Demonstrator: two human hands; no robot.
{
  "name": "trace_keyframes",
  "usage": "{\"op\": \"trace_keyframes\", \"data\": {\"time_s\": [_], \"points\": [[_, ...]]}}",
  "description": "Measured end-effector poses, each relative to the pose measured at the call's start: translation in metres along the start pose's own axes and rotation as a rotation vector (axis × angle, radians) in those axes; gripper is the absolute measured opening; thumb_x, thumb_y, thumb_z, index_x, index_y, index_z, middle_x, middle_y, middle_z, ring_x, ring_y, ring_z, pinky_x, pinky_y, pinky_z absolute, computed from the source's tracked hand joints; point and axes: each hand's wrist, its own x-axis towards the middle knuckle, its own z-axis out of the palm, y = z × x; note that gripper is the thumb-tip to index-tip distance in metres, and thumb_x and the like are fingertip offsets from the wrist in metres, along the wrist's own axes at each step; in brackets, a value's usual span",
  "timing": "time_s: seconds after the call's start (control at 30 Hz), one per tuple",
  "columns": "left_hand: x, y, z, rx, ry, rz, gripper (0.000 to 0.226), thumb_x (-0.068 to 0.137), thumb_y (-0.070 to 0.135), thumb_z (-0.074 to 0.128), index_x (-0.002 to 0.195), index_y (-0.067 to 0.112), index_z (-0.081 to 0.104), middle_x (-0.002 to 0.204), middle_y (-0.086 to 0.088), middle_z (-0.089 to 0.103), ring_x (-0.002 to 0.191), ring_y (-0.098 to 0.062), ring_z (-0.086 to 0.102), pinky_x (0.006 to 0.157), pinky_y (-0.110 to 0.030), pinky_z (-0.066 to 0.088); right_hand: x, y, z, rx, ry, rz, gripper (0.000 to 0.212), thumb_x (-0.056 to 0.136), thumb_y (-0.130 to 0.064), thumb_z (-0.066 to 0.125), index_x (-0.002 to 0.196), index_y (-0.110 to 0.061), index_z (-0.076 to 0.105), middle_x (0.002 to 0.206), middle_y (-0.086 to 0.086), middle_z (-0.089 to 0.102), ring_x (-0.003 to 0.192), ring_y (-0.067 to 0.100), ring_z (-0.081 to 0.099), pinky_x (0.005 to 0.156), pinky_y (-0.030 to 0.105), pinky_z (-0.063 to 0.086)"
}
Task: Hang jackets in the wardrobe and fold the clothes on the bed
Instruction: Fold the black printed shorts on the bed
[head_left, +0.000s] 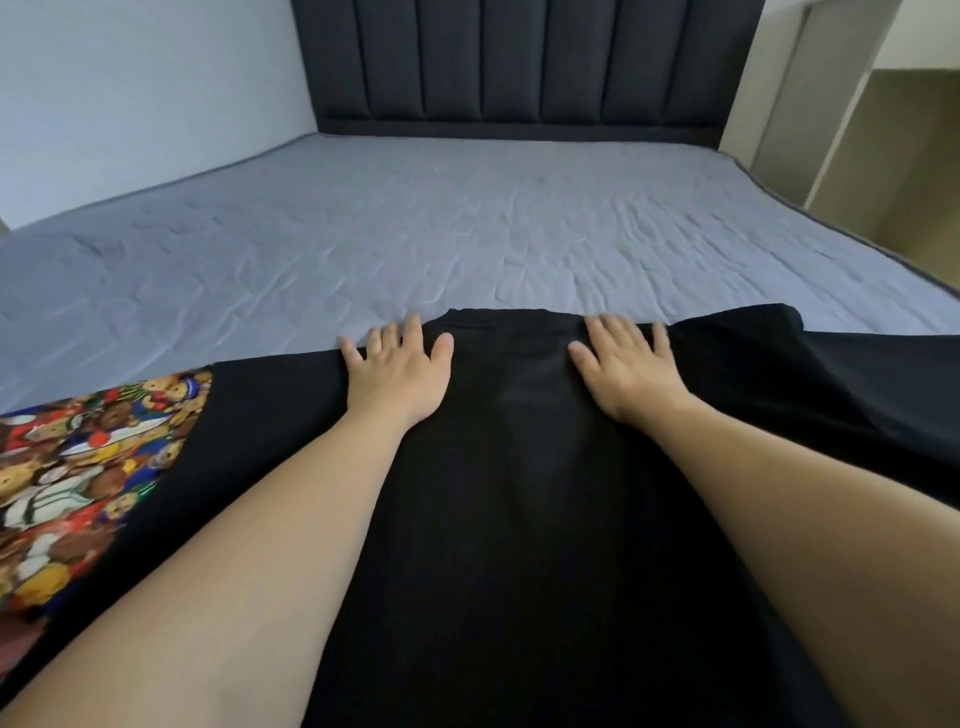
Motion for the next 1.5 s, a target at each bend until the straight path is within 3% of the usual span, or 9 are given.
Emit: {"op": "trace_keyframes", "data": {"time_s": [0.17, 0.43, 0.6, 0.7, 0.8, 0.97, 1.07, 1.17, 1.5], "points": [[0.025, -0.002, 0.002, -0.078, 0.258, 0.121, 0.038, 0.092, 0.031, 0.040, 0.121, 0.013, 0.057, 0.120, -0.006, 0.059, 0.114, -0.029, 0.049, 0.100, -0.042, 0.033, 0.036, 0.014, 0.000, -0.004, 0.207, 0.028, 0.040, 0.092, -0.031, 0.035, 0.123, -0.014, 0.055, 0.126, 0.006, 0.054, 0.123, 0.027, 0.045, 0.117, 0.044, 0.013], [-0.037, -0.007, -0.046, -0.161, 0.343, 0.271, 0.024, 0.078, 0.010, 0.060, 0.088, 0.016, 0.040, 0.064, -0.002, 0.053, 0.061, -0.031, 0.052, 0.056, -0.033, 0.033, -0.028, 0.012, -0.035, -0.017, 0.528, -0.251, 0.008, 0.066, -0.004, 0.052, 0.073, -0.007, 0.054, 0.086, 0.014, 0.053, 0.075, 0.035, 0.052, 0.070, 0.033, 0.029], [-0.120, -0.023, -0.075, 0.072, 0.384, 0.581, 0.038, 0.054, 0.003, 0.071, 0.086, 0.012, 0.053, 0.095, -0.008, 0.070, 0.090, -0.033, 0.067, 0.087, -0.045, 0.051, -0.102, 0.035, -0.086, -0.117, 0.507, -0.546, 0.011, 0.067, 0.000, 0.050, 0.076, -0.005, 0.054, 0.082, 0.014, 0.049, 0.067, 0.032, 0.048, 0.063, 0.035, 0.036], [-0.166, -0.039, -0.066, 0.120, 0.001, 0.543, 0.034, 0.075, 0.004, 0.058, 0.102, 0.021, 0.046, 0.153, -0.002, 0.040, 0.145, -0.021, 0.032, 0.118, -0.056, 0.019, -0.152, 0.043, -0.086, -0.217, 0.137, -0.683, 0.010, 0.074, -0.006, 0.048, 0.079, -0.014, 0.049, 0.081, 0.006, 0.046, 0.065, 0.030, 0.049, 0.061, 0.038, 0.045], [-0.179, -0.041, -0.074, -0.082, -0.254, 0.453, 0.023, 0.081, 0.007, 0.048, 0.089, 0.027, 0.039, 0.153, 0.010, 0.037, 0.143, -0.014, 0.030, 0.117, -0.043, 0.023, -0.170, 0.042, -0.102, -0.034, -0.223, -0.399, 0.018, 0.076, -0.028, 0.051, 0.080, -0.031, 0.034, 0.084, -0.008, 0.042, 0.077, 0.024, 0.053, 0.070, 0.036, 0.044], [-0.144, 0.014, -0.108, -0.562, -0.149, 0.377, 0.019, 0.093, 0.016, 0.045, 0.089, 0.031, 0.056, 0.117, 0.015, 0.065, 0.107, -0.013, 0.060, 0.094, -0.036, 0.048, -0.121, 0.008, -0.122, 0.151, 0.026, -0.218, 0.033, 0.095, -0.042, 0.035, 0.118, -0.024, 0.047, 0.120, -0.001, 0.053, 0.111, 0.024, 0.051, 0.097, 0.040, 0.037], [-0.125, 0.040, -0.076, -0.363, -0.188, 0.253, 0.042, 0.102, 0.033, 0.032, 0.143, 0.031, 0.036, 0.152, 0.002, 0.039, 0.142, -0.019, 0.032, 0.119, -0.049, 0.016, -0.108, 0.022, -0.084, -0.111, -0.153, 0.003, 0.051, 0.099, -0.054, 0.018, 0.147, -0.038, 0.023, 0.155, -0.003, 0.024, 0.145, 0.021, 0.019, 0.113, 0.063, 0.002], [-0.139, 0.036, -0.020, -0.002, -0.203, 0.254, 0.061, 0.100, 0.055, 0.011, 0.156, 0.033, 0.000, 0.164, 0.008, -0.004, 0.150, -0.014, -0.011, 0.116, -0.053, -0.018, -0.122, 0.054, -0.040, -0.130, -0.161, 0.137, 0.057, 0.094, -0.065, 0.008, 0.149, -0.049, 0.008, 0.162, -0.007, 0.006, 0.149, 0.013, -0.001, 0.111, 0.065, -0.012], [-0.144, -0.010, -0.034, 0.003, -0.249, 0.052, 0.064, 0.093, 0.065, -0.003, 0.154, 0.043, -0.003, 0.164, 0.005, -0.011, 0.148, -0.018, -0.020, 0.114, -0.054, -0.022, -0.131, 0.073, -0.054, -0.106, -0.185, 0.488, 0.076, 0.083, -0.080, 0.000, 0.150, -0.046, -0.004, 0.160, 0.000, -0.025, 0.144, 0.032, -0.028, 0.100, 0.074, -0.020]]}}
